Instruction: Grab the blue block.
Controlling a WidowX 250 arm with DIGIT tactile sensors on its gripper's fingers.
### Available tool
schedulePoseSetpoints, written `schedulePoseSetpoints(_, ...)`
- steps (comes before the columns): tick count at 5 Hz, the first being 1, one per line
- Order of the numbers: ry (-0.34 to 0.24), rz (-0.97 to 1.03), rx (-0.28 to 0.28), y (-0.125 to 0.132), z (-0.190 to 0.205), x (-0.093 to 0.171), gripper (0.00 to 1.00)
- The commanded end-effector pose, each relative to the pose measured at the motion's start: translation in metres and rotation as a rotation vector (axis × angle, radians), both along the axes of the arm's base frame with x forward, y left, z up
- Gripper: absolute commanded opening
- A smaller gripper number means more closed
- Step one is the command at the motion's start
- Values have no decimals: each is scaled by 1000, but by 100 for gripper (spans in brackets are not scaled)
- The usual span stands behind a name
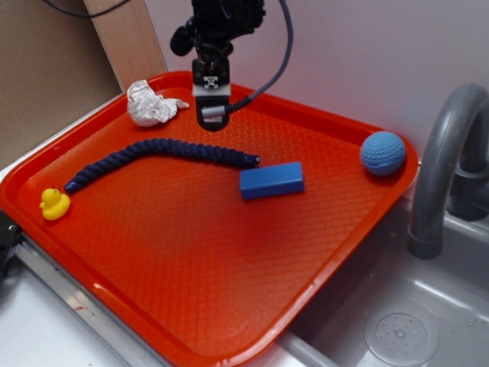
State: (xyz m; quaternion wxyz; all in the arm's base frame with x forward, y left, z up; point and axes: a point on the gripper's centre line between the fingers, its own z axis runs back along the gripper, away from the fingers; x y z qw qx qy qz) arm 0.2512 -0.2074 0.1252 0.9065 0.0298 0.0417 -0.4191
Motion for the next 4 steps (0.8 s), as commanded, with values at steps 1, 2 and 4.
schedulePoseSetpoints(1, 61, -19, -39, -23, -29, -12, 100)
schedulePoseSetpoints(2, 100, -34, 25, -25, -52, -13, 100)
schedulePoseSetpoints(4, 177, -63, 51, -44, -83, -16, 100)
